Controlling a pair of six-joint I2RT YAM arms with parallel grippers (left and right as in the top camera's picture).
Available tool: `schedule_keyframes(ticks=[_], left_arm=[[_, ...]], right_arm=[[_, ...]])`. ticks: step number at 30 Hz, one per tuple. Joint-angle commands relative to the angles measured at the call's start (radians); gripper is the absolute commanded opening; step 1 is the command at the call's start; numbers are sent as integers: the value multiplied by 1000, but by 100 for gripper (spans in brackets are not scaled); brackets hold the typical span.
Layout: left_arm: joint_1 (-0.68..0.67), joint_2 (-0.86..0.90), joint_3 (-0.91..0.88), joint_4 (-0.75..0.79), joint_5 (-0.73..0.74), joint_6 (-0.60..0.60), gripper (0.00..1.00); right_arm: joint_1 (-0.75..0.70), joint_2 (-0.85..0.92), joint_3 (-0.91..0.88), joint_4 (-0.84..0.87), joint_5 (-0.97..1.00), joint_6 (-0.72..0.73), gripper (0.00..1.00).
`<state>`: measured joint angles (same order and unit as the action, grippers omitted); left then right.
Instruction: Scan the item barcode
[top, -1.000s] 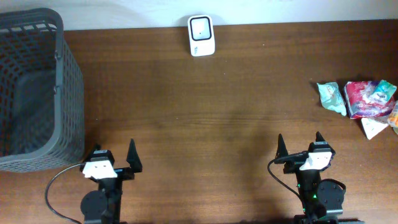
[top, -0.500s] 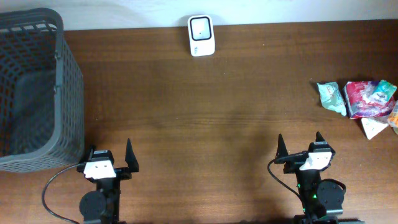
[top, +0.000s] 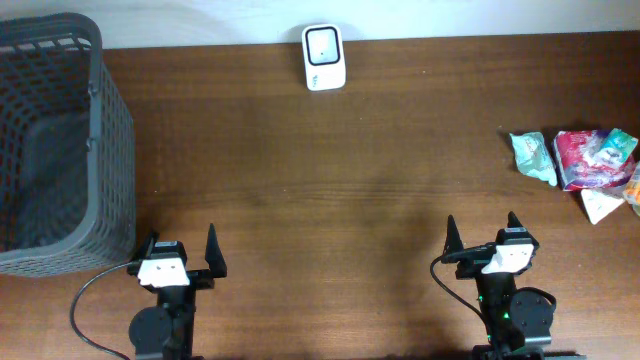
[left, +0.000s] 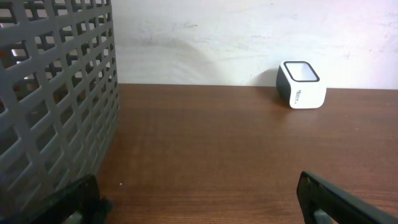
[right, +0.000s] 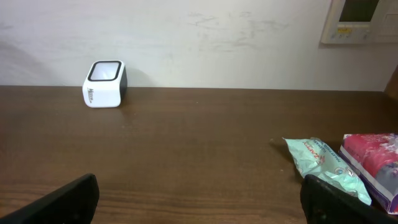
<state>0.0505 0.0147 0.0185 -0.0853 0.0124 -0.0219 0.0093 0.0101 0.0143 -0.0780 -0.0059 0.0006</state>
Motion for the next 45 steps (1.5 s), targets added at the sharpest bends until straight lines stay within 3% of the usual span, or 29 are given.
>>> schedule_keyframes(ticks=[1,42,45], left_arm=[[13,-11,-10,3,15,23,99],[-15,-11,-10,2,4,23,99],[-15,-11,-10,2,-8,63,99]], right_arm=[[5,-7,-9,-2,-2,8,99],[5,-7,-9,-2,-2,8,99],[5,-7,-9,-2,-2,8,98]])
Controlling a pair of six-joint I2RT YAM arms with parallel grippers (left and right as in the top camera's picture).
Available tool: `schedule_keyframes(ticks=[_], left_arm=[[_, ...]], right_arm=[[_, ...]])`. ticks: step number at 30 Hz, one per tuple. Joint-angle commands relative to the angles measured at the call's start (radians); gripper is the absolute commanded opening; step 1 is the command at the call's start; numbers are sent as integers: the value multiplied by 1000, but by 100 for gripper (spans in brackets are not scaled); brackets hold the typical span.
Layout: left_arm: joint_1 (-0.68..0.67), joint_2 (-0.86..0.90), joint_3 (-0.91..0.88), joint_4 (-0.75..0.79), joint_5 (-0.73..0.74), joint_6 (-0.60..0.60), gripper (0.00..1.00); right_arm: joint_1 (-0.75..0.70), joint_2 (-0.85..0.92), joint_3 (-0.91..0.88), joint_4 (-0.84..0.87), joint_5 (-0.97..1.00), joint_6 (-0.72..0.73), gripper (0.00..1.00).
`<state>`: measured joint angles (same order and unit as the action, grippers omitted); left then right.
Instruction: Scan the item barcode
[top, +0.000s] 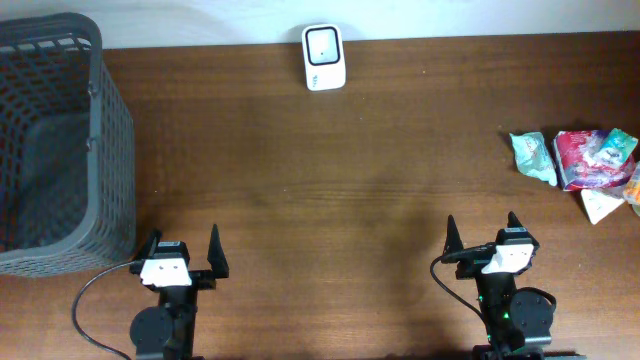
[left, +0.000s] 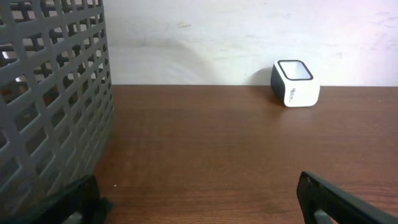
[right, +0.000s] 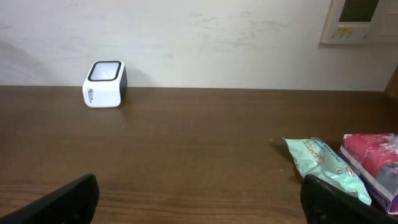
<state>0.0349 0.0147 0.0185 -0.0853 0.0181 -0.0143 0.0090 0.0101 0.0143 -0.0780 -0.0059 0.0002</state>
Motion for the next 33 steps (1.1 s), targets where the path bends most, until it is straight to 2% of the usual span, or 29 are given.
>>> schedule_keyframes(ticks=[1,33], left_arm=[[1,-11,-10,2,-13,57,99],[1,-11,-10,2,-24,7,99]], right_arm=[[6,-7,-9,-2,-2,8,99],[6,-7,-9,-2,-2,8,99]])
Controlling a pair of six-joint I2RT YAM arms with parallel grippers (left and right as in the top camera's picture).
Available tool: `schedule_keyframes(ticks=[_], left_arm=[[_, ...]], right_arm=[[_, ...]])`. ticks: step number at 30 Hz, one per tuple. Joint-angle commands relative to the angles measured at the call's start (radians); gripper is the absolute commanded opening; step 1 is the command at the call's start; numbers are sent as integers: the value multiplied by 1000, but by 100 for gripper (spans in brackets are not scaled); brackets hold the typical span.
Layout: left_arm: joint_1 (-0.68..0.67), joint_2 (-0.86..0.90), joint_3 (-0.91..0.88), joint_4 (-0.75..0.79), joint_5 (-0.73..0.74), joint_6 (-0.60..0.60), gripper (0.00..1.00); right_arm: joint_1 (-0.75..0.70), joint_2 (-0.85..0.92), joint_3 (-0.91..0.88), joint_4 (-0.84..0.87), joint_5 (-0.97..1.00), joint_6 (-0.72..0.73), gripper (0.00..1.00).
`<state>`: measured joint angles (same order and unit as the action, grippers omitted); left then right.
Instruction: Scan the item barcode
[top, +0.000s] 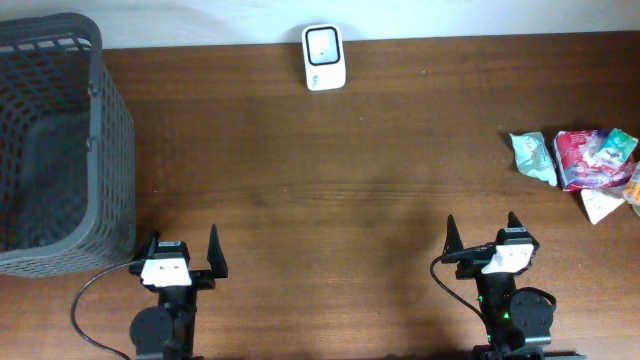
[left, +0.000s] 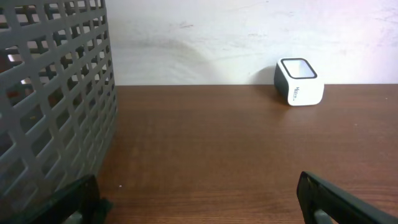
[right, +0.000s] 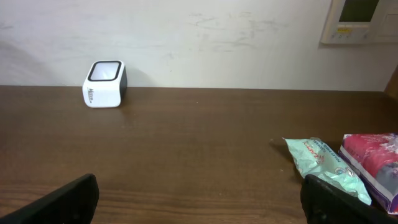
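Observation:
The white barcode scanner (top: 324, 57) stands at the table's far edge, also seen as the scanner (left: 301, 90) and the scanner (right: 104, 83). Several snack packets lie at the right edge: a teal packet (top: 533, 157), a pink-red packet (top: 590, 158) and a white packet (top: 600, 205). The teal packet (right: 323, 162) and the pink-red packet (right: 376, 165) lie ahead-right of my right gripper (right: 199, 202). That right gripper (top: 482, 235) is open and holds nothing. My left gripper (top: 180, 250) is open and holds nothing at the near left; its dark fingers (left: 74, 202) frame bare wood.
A tall grey mesh basket (top: 50, 140) stands at the left edge, close to the left gripper; the basket wall (left: 50, 106) fills the left of that view. A white wall runs behind the brown wooden table (top: 350, 190).
The left wrist view has shifted slightly: the scanner now sits a little further right and lower in it. The packets, scanner, basket and right gripper are where they were. Both grippers stay open.
Both grippers stood open at the near edge of the table at every moment, holding nothing. The left wrist's aim differed slightly at the second moment and is now back near its first aim. The scanner and packets have not moved.

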<state>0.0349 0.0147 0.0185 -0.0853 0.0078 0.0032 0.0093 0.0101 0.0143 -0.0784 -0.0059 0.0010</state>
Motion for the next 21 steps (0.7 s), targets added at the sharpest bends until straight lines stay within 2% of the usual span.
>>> schedule_keyframes(ticks=[1,21], left_arm=[[1,-11,-10,2,-14,-11,99],[9,-10,-10,3,-11,-17,99]], right_arm=[[5,-7,-9,-1,-2,7,98],[5,-7,-9,-1,-2,7,98]])
